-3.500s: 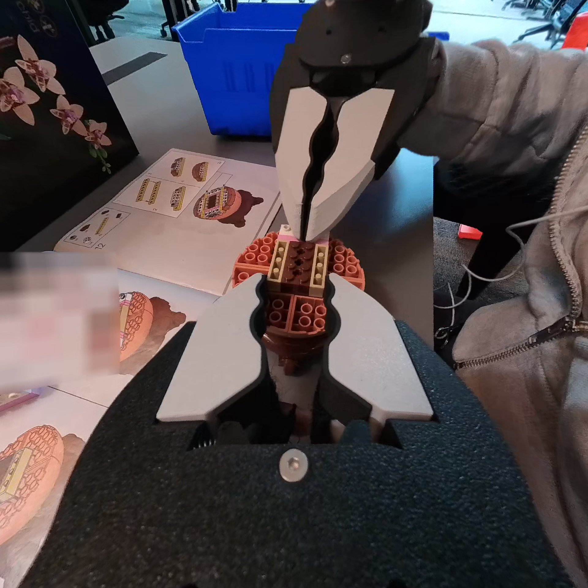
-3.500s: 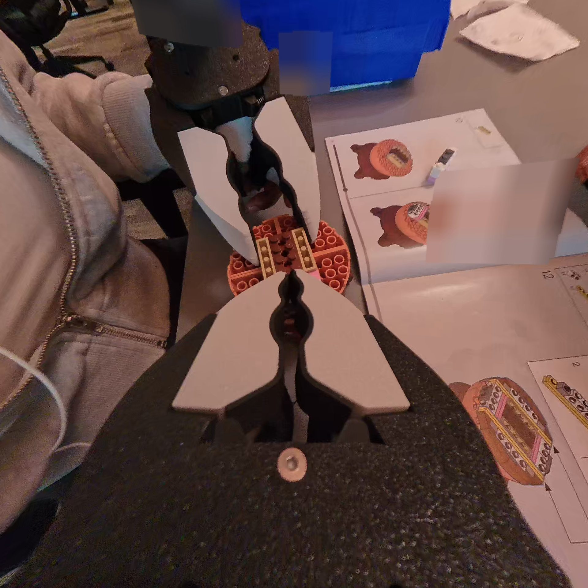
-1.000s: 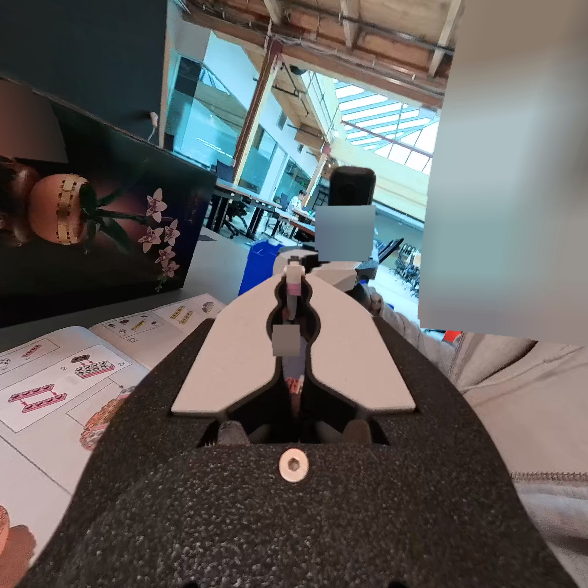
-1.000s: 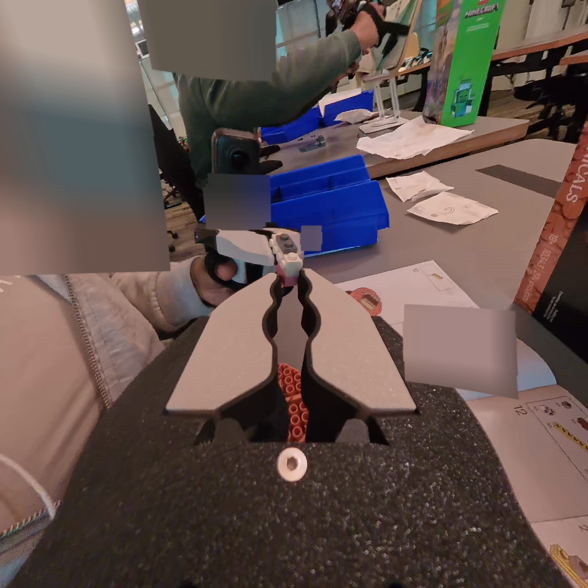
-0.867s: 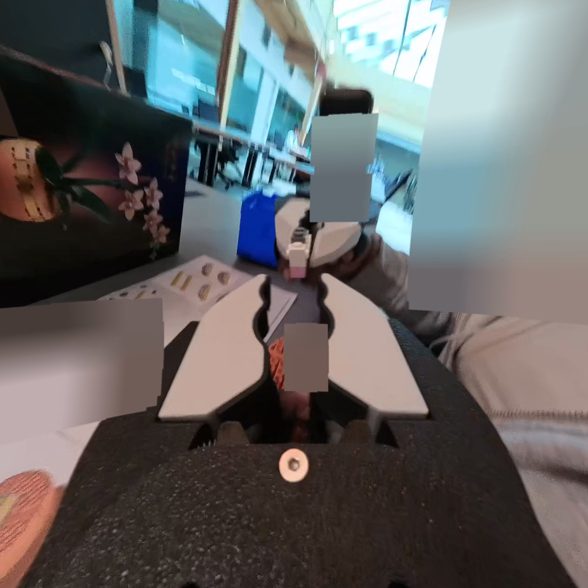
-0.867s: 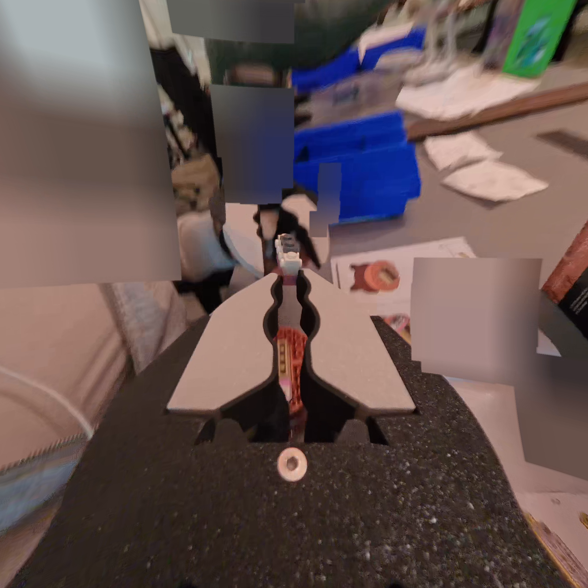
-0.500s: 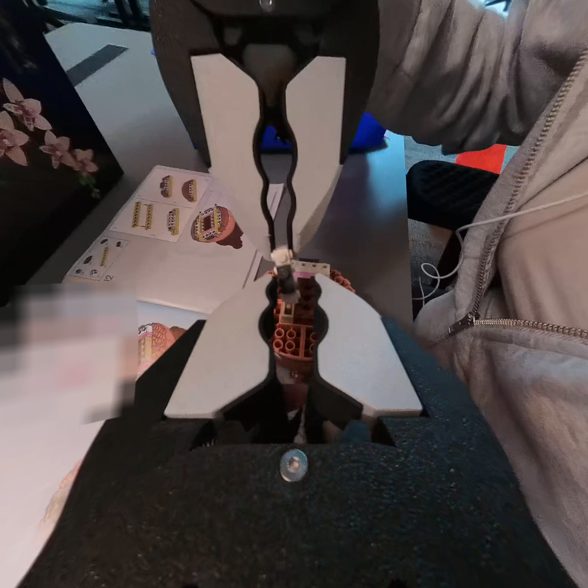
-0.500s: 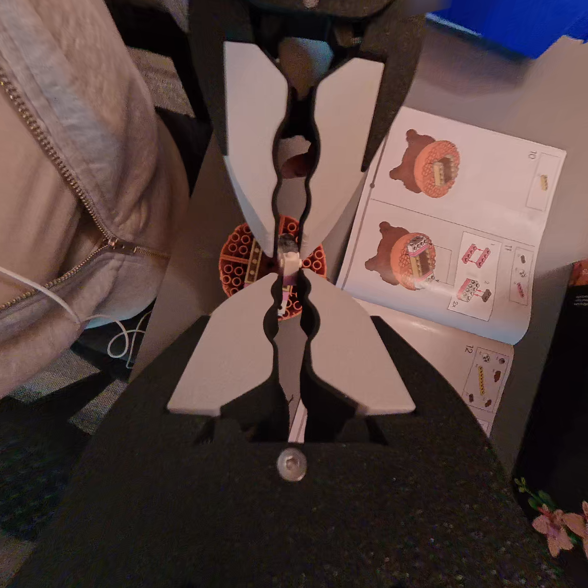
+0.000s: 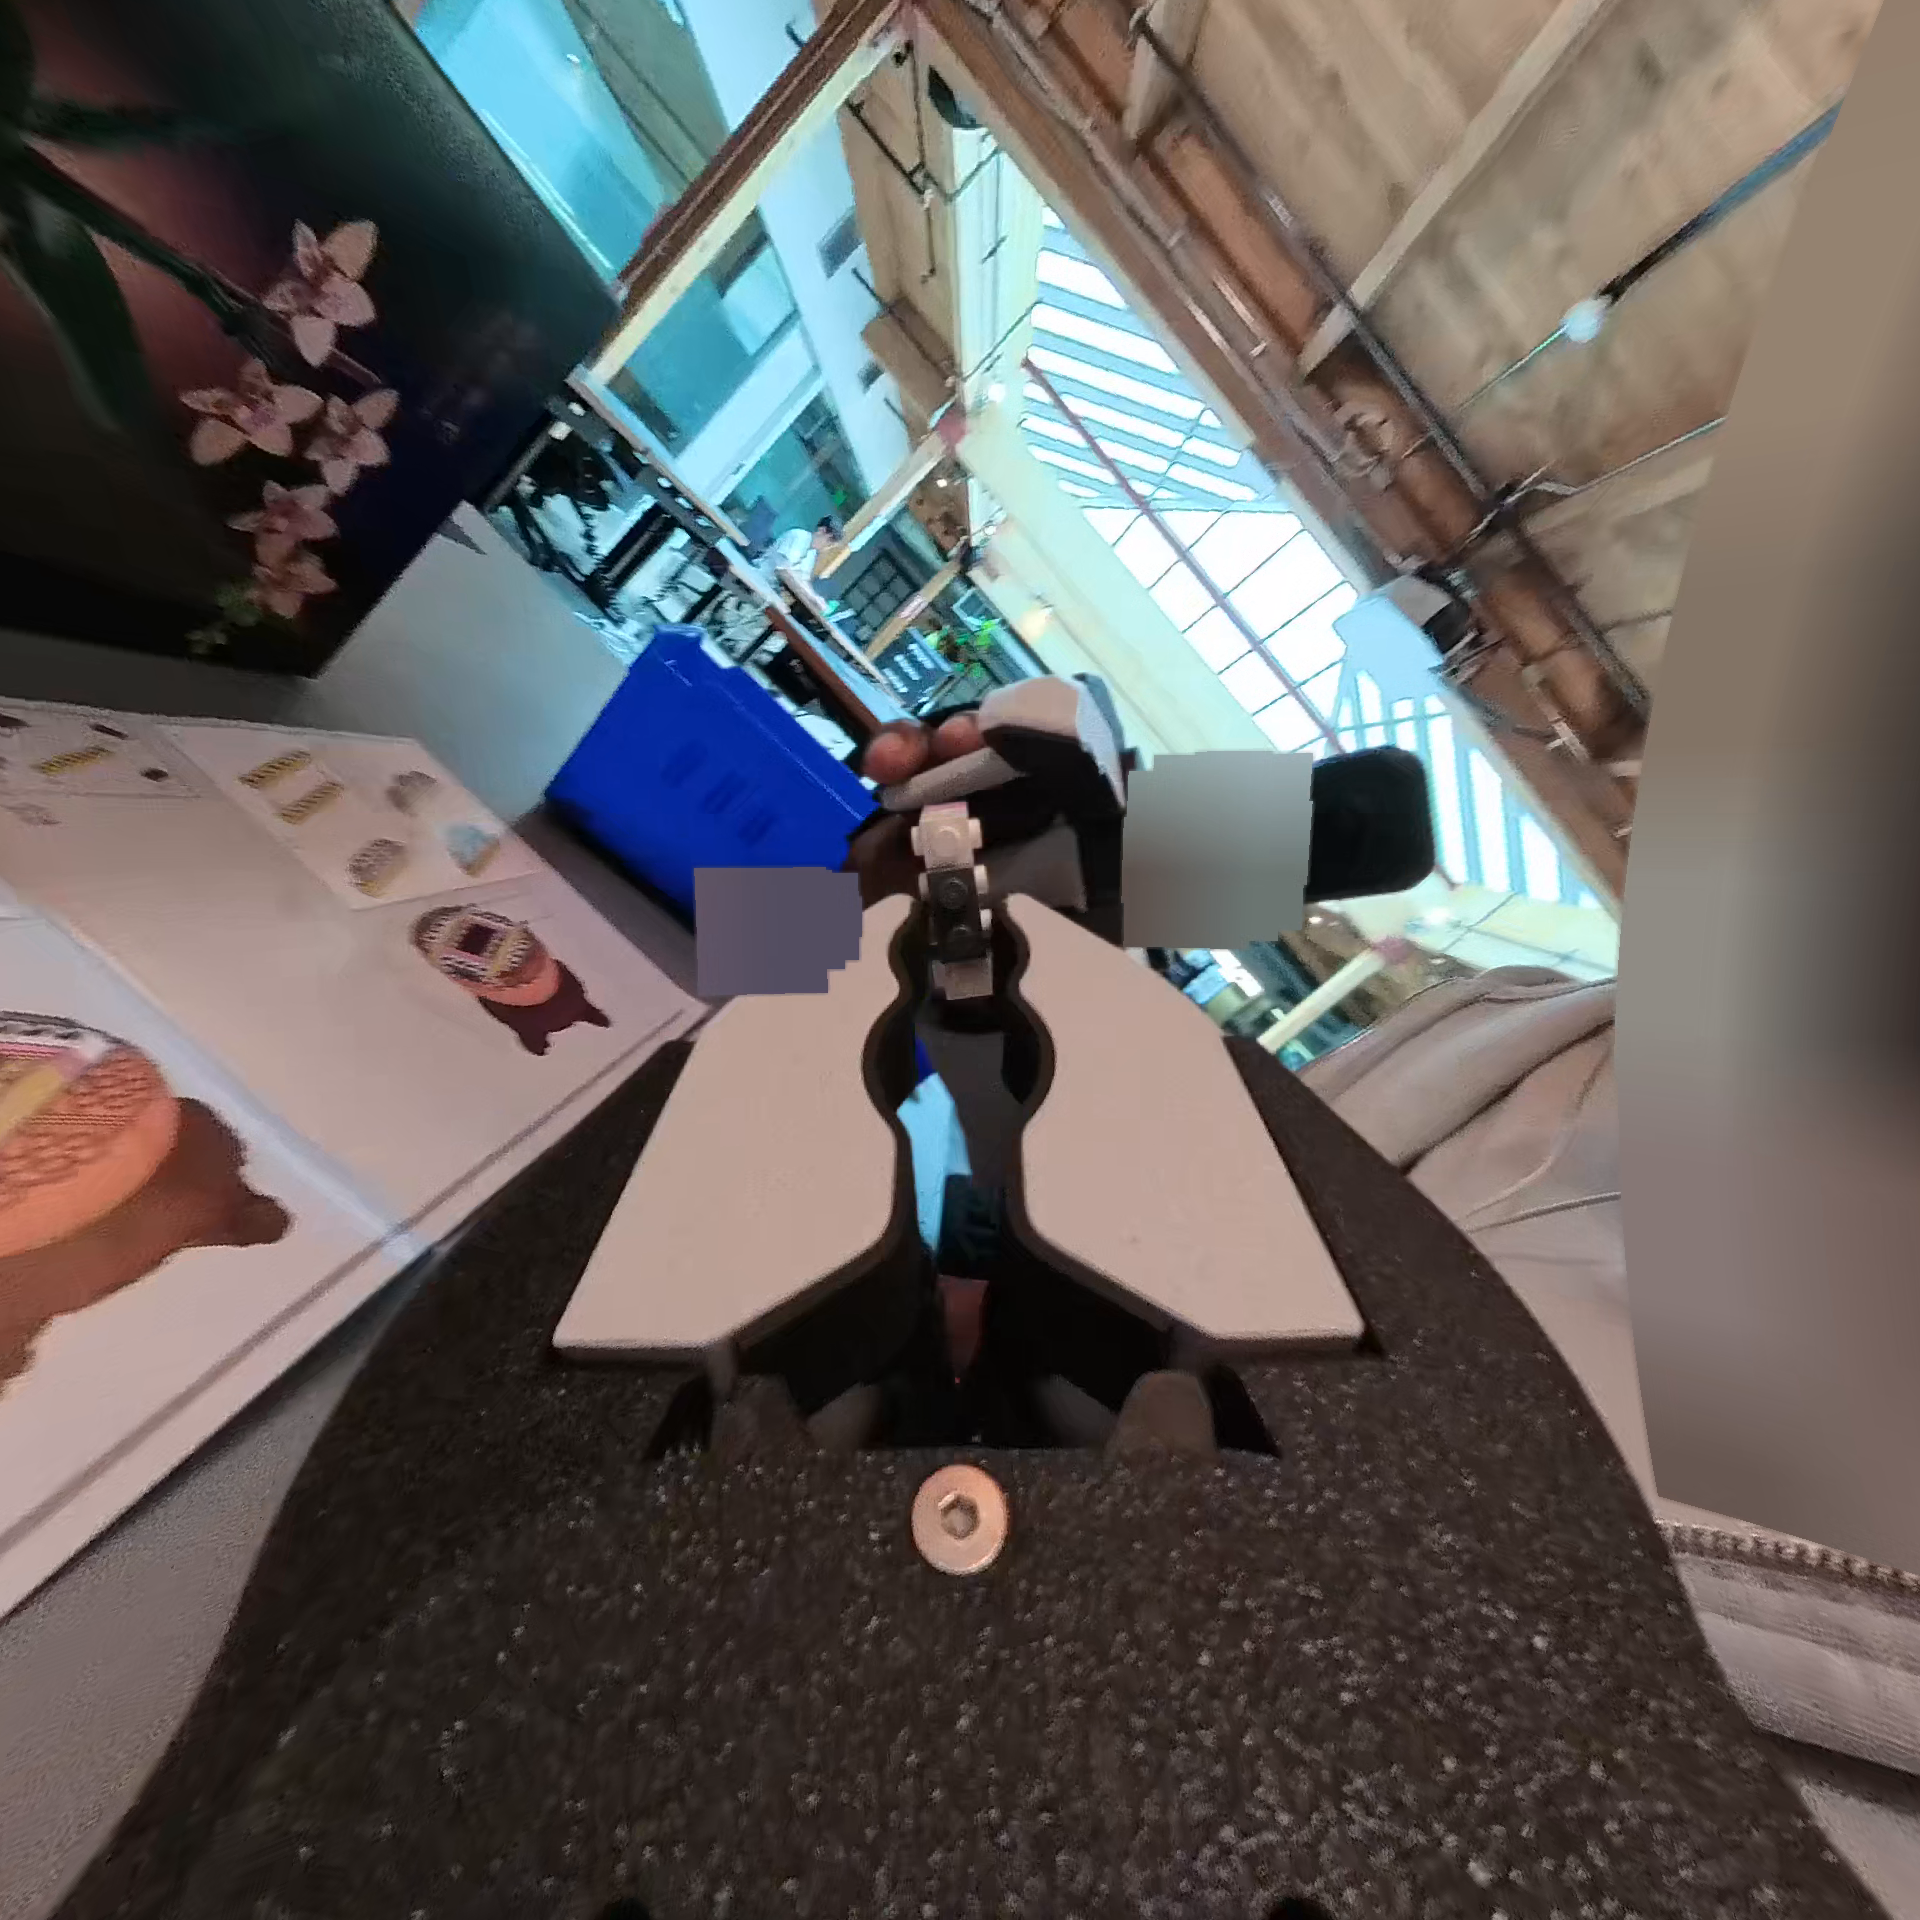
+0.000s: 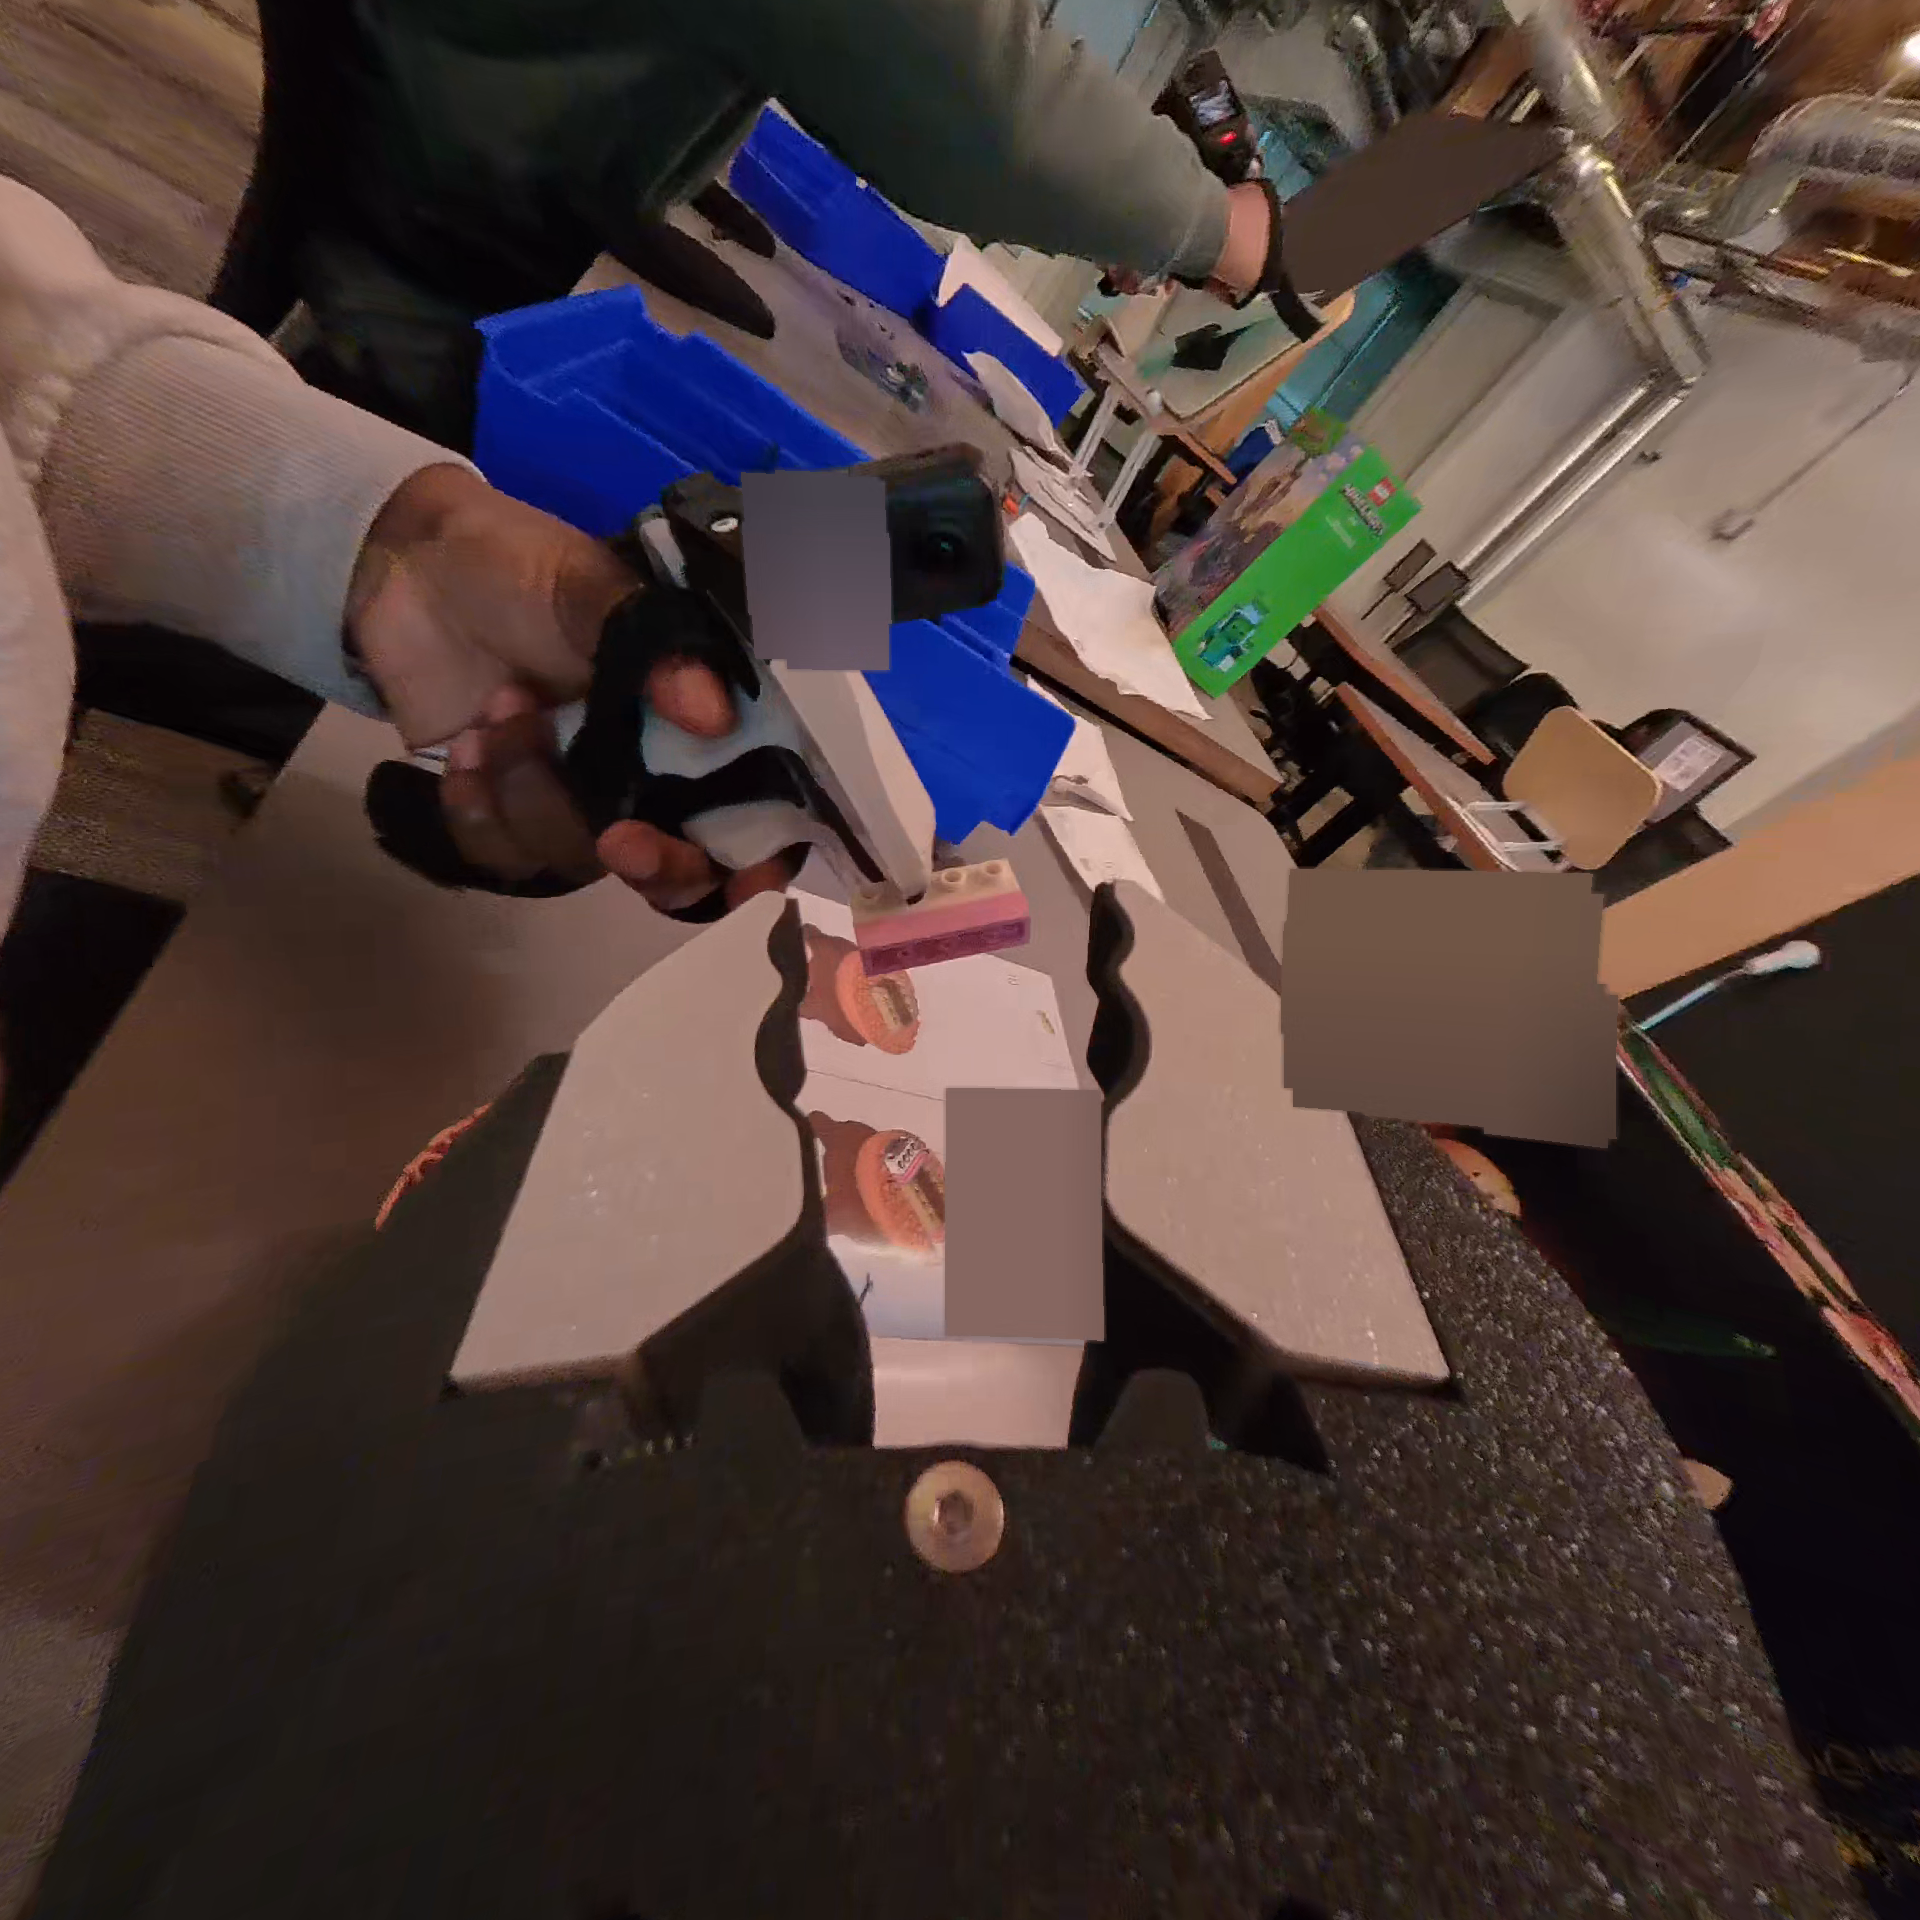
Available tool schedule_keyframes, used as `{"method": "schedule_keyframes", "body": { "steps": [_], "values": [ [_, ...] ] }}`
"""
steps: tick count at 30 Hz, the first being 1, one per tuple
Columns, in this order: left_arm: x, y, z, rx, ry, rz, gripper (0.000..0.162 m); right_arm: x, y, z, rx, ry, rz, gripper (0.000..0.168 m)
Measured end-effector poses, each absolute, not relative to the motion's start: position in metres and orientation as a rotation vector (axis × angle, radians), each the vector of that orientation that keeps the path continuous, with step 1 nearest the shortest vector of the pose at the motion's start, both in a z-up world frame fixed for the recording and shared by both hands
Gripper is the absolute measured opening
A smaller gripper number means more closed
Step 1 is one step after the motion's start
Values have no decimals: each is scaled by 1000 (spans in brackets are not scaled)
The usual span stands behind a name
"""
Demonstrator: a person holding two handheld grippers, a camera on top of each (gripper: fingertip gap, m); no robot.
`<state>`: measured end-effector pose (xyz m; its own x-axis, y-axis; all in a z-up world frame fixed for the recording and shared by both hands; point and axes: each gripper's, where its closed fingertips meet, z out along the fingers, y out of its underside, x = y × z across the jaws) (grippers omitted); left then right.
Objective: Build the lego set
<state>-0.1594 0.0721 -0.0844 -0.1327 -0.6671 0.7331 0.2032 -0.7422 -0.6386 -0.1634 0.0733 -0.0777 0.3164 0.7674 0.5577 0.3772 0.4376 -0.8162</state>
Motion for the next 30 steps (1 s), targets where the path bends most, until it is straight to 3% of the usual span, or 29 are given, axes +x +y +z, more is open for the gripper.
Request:
{"method": "schedule_keyframes", "body": {
  "steps": [2, 6, 13, 14, 17, 20, 23, 30],
  "values": [
    [-157, 68, -83, -1548, 528, -1961, 11, -166, 72, -81, -1148, -1321, 366, 52],
    [-156, 63, -80, -1535, 540, -2001, 11, -165, 69, -78, -1093, -1343, 361, 34],
    [-155, 60, -84, -1548, 572, -2028, 11, -164, 67, -83, -1115, -1360, 424, 33],
    [-155, 58, -82, -1534, 600, -2021, 14, -163, 68, -83, -1138, -1343, 452, 33],
    [-159, 57, -80, -1488, 753, -1872, 44, -156, 72, -85, -1235, -1262, 590, 33],
    [-163, 57, -95, -1434, 1059, -1416, 54, -154, 67, -92, -1318, -1218, 785, 33],
    [-161, 56, -110, -1365, 1285, -1060, 55, -154, 63, -97, -1365, -1204, 870, 33],
    [-153, 54, -116, -1314, 1344, -994, 39, -163, 56, -108, -1400, -1234, 898, 33]
  ]
}}
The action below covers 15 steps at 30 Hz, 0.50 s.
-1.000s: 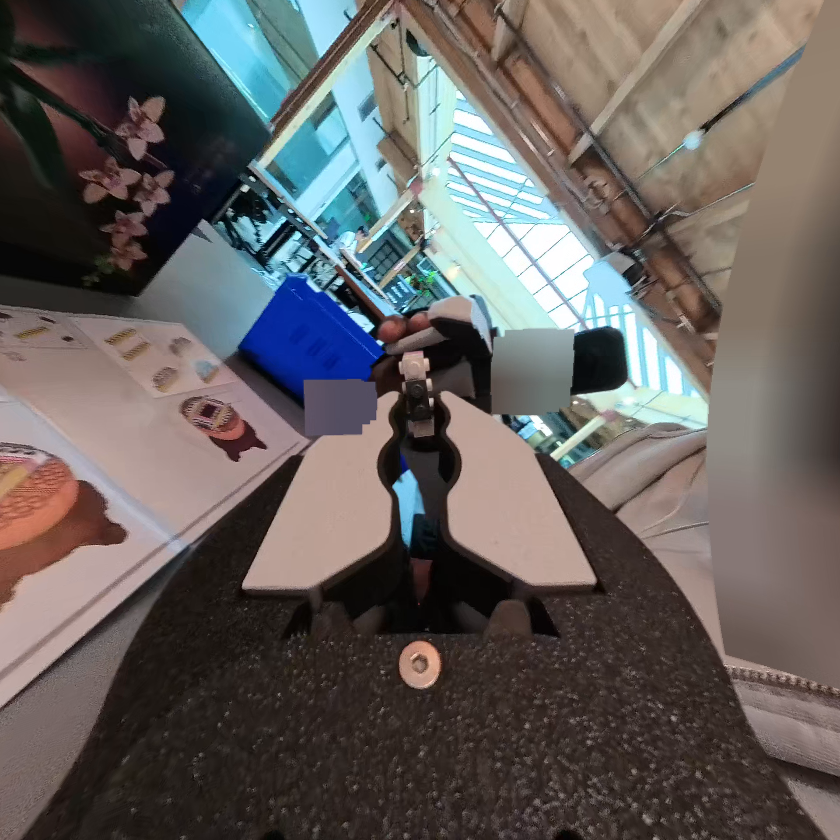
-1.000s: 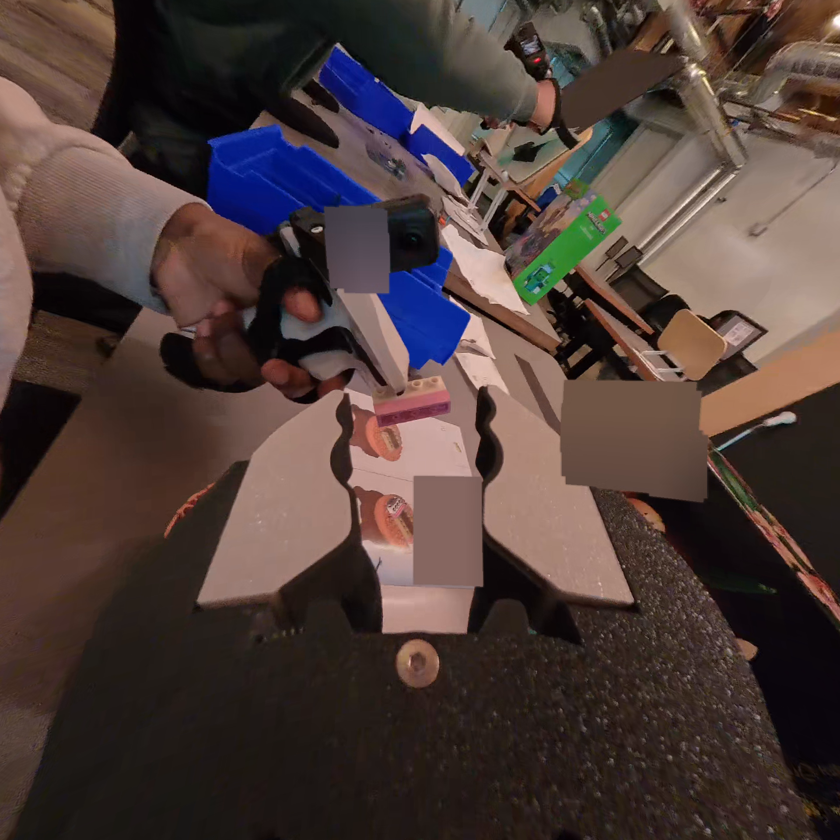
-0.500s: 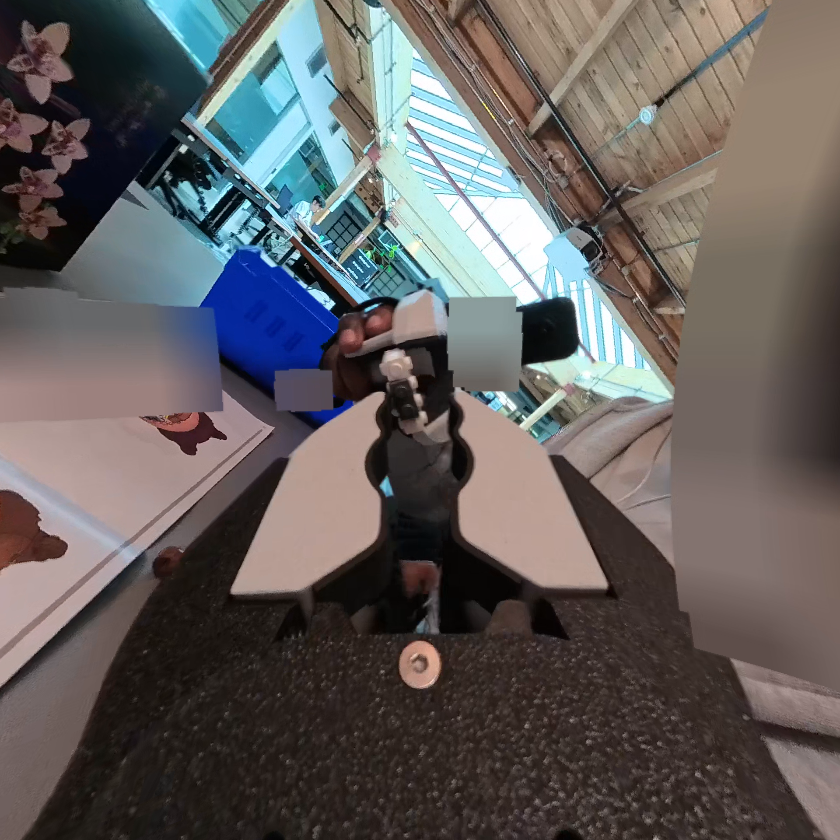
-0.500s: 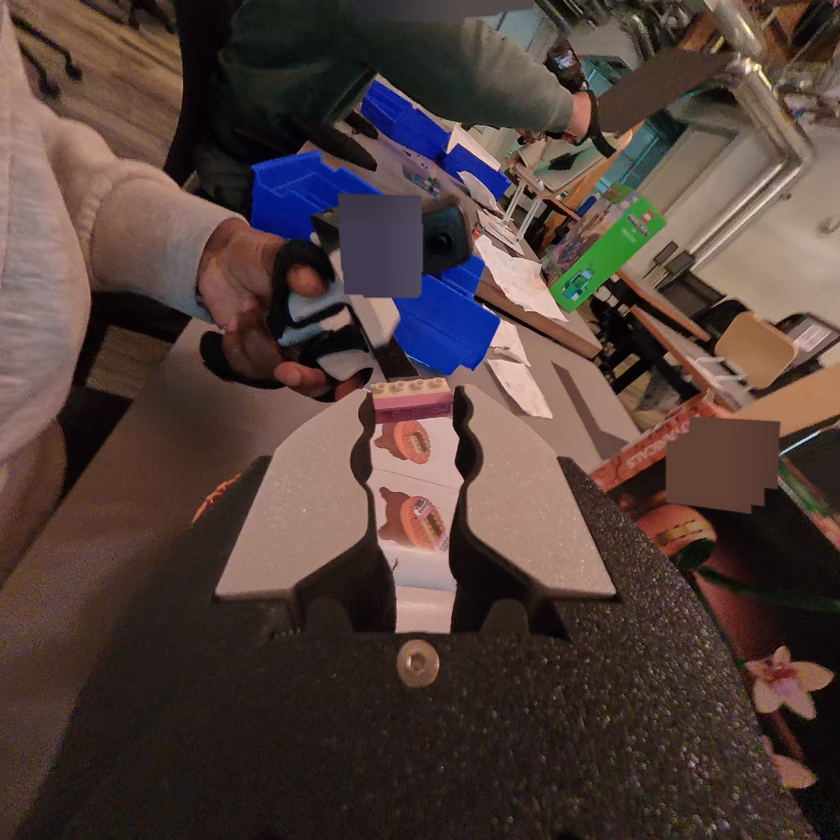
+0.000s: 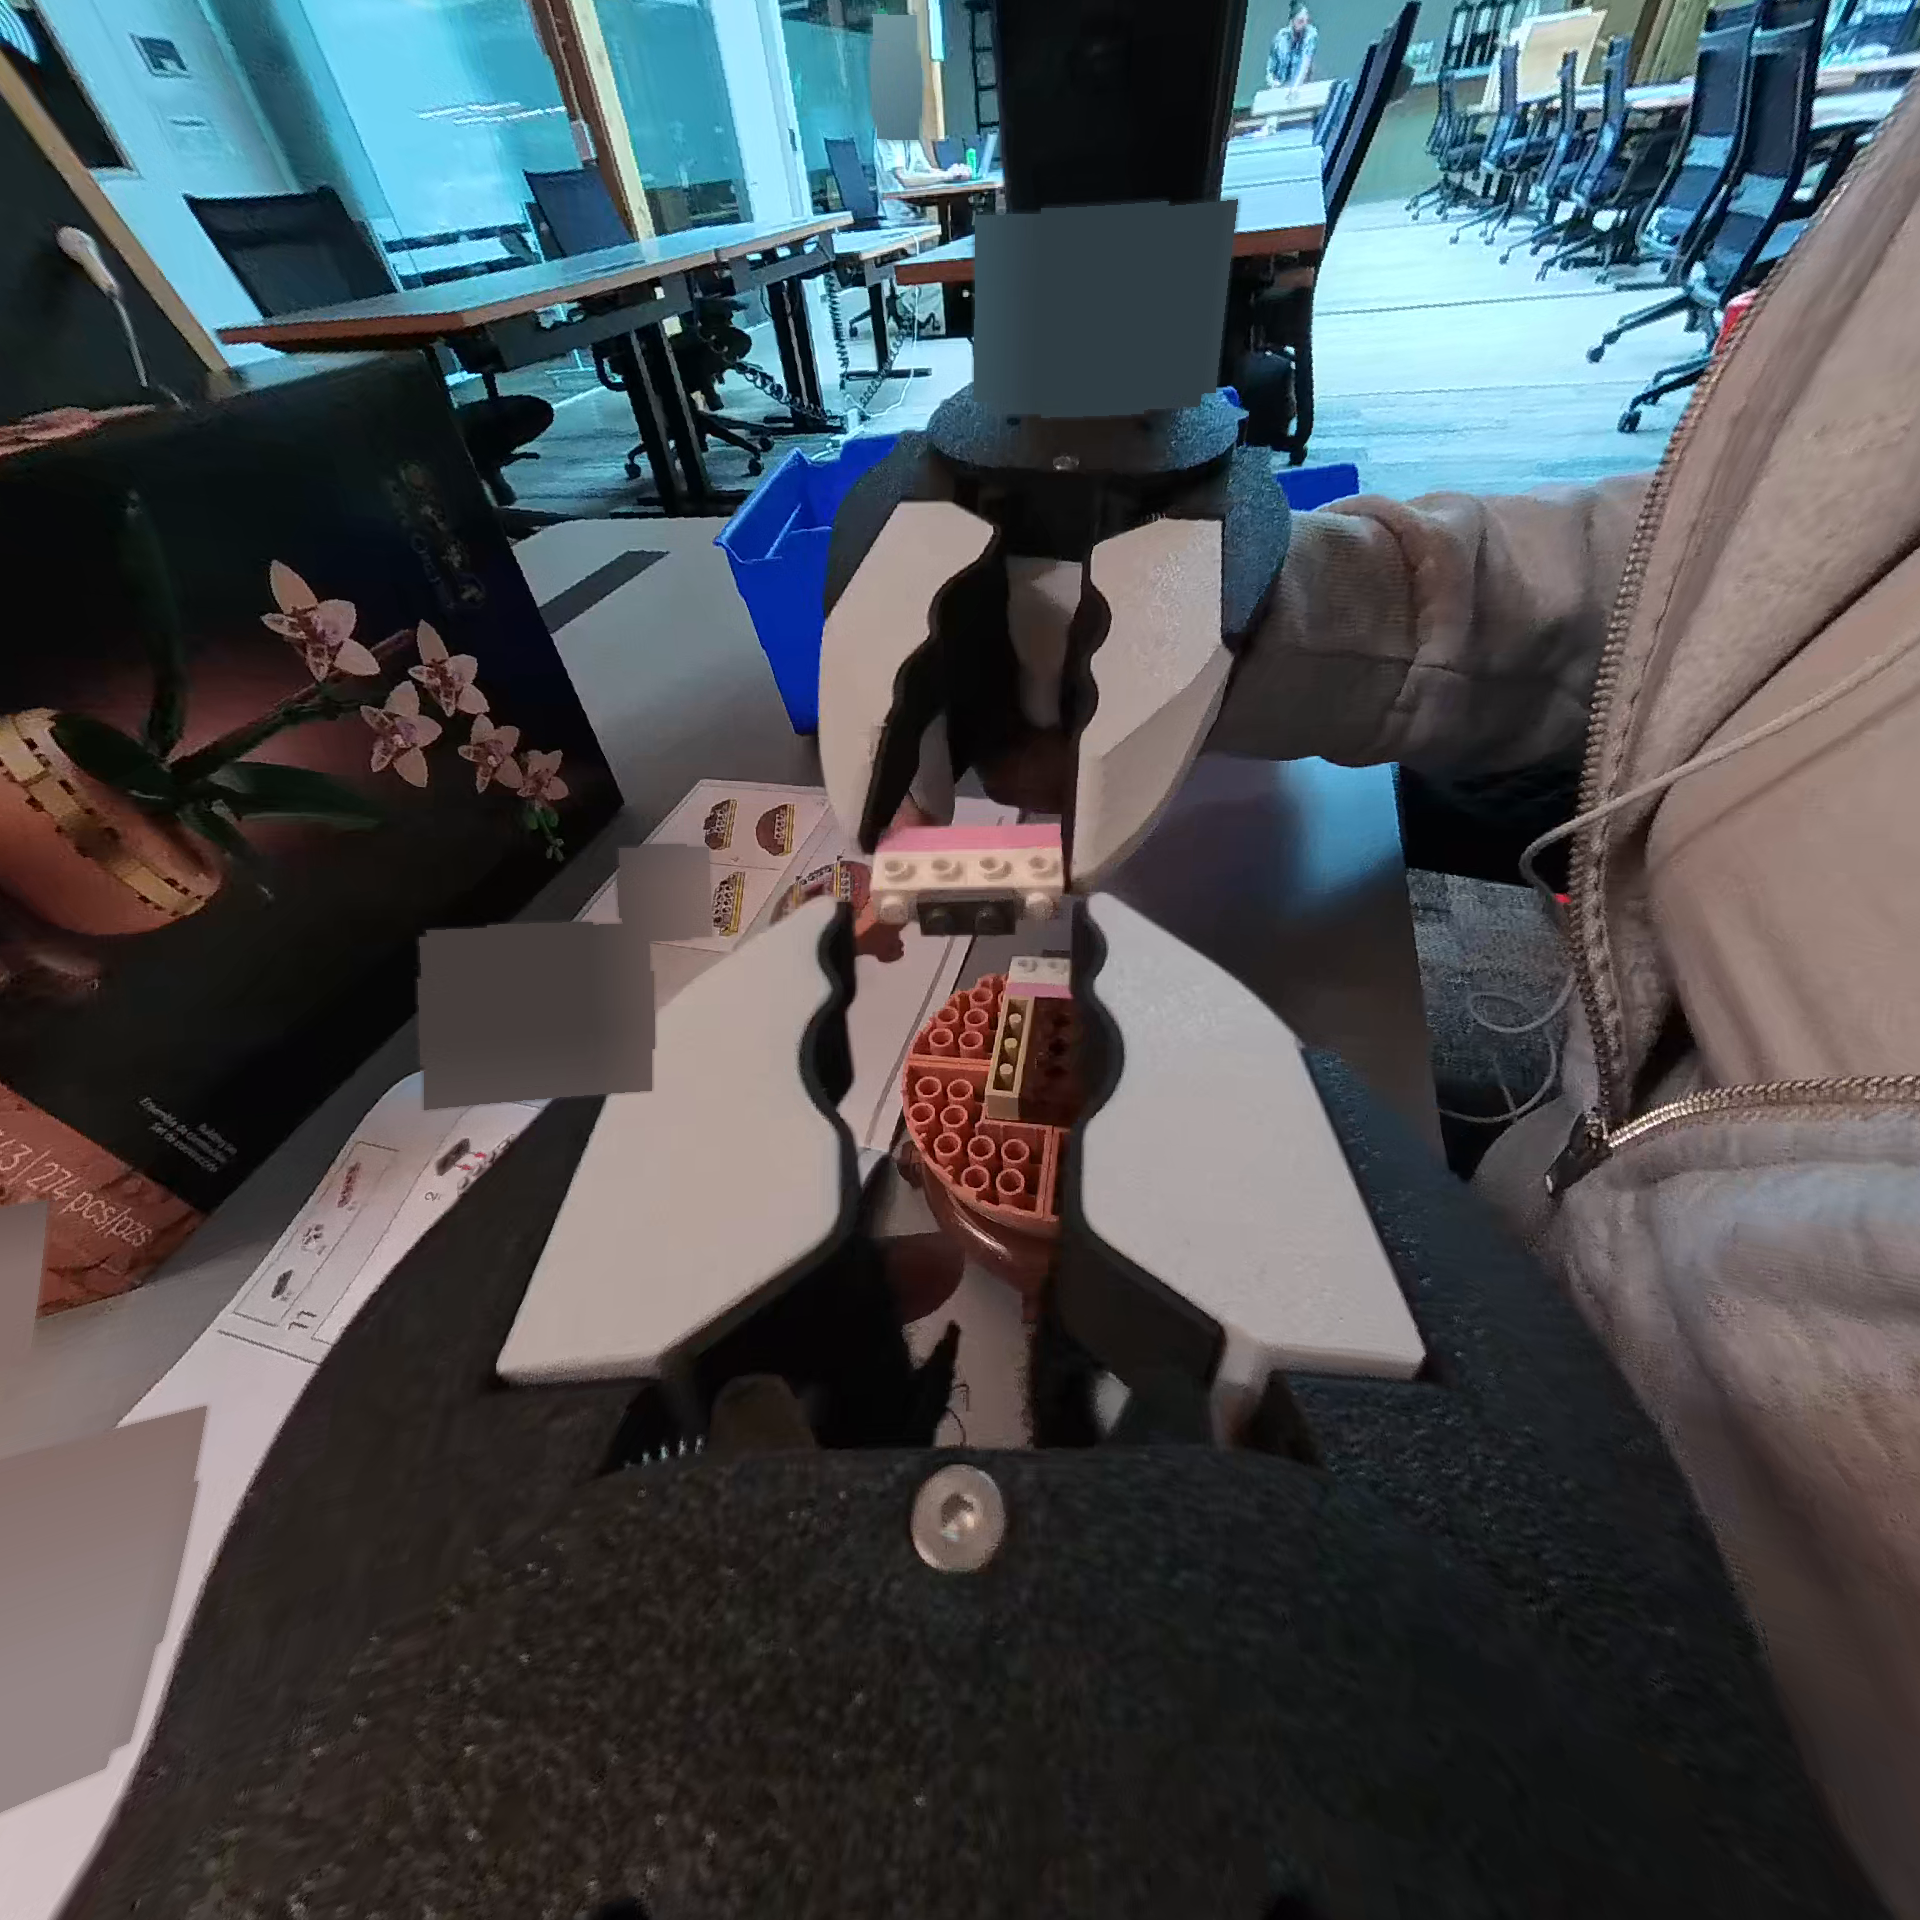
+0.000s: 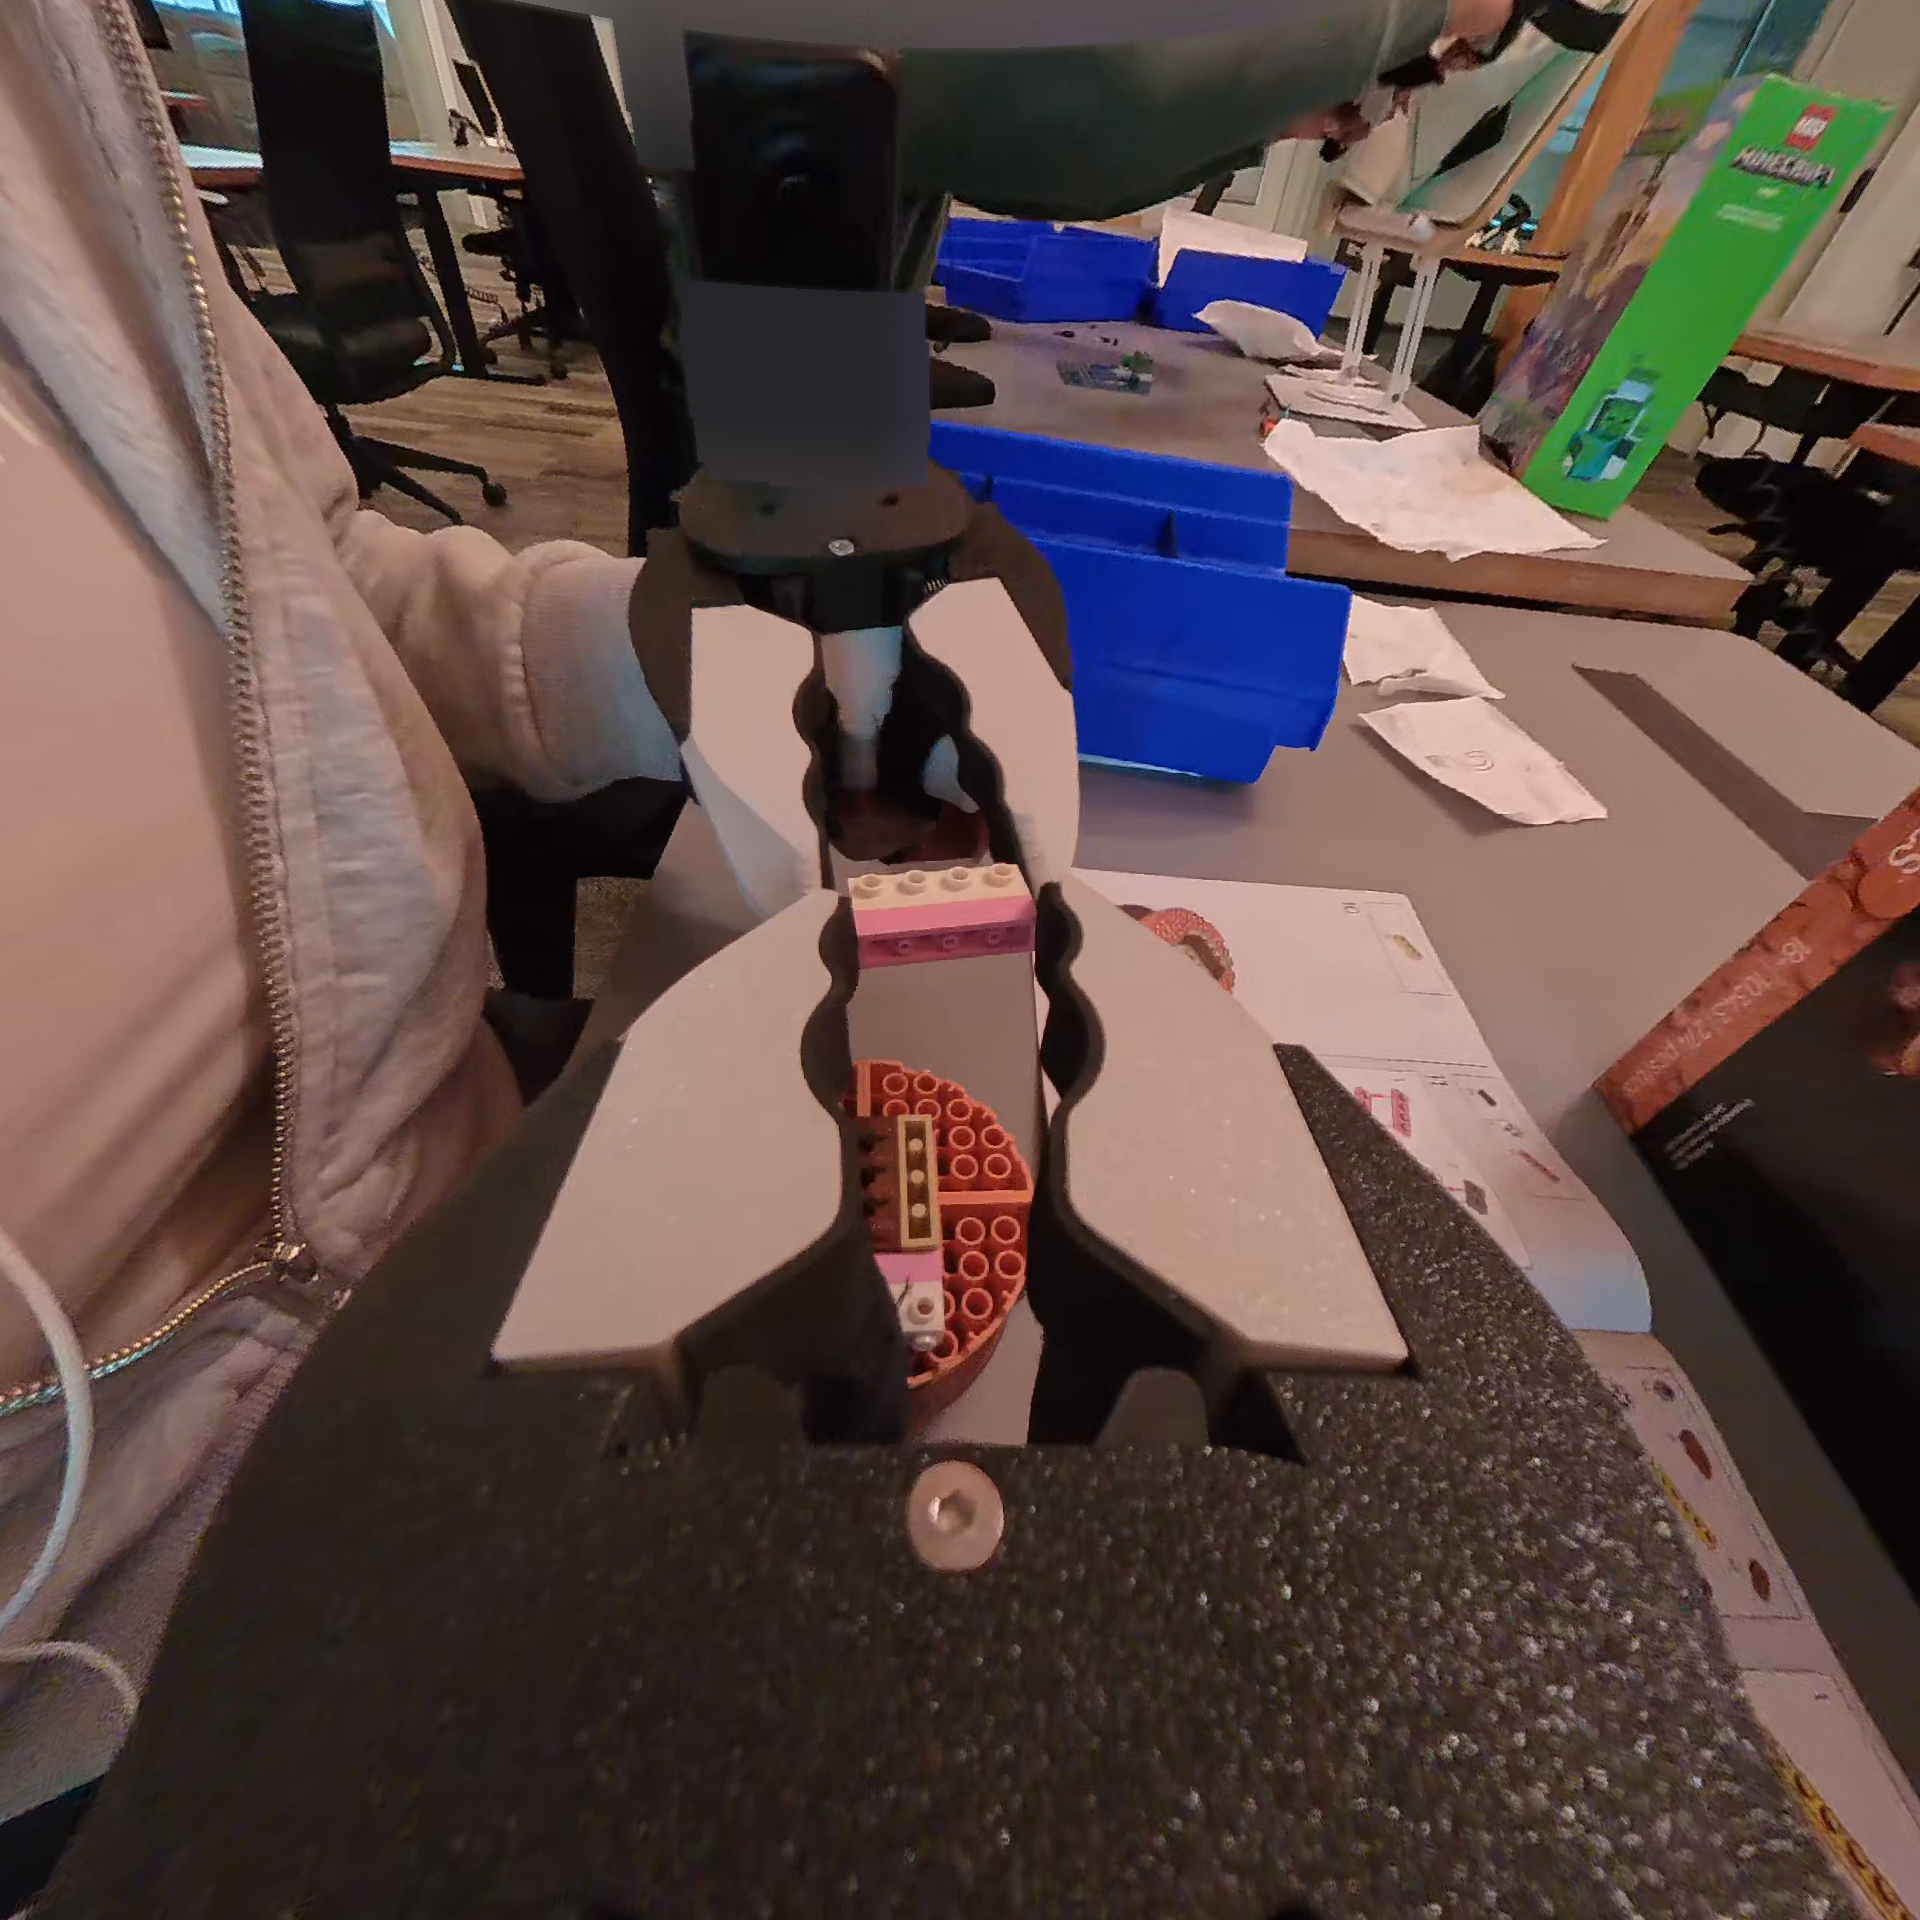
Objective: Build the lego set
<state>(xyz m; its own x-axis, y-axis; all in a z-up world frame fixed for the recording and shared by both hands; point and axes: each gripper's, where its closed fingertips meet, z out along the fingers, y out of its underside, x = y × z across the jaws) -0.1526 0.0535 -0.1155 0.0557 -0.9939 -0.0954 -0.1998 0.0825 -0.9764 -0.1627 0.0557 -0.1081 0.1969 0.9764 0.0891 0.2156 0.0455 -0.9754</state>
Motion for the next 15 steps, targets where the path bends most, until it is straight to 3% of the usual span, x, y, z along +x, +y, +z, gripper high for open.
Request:
{"method": "schedule_keyframes", "body": {
  "steps": [15],
  "values": [
    [-167, 40, -156, -1349, 1509, -947, 32, -175, 42, -150, -1573, -1306, 769, 33]
  ]
}}
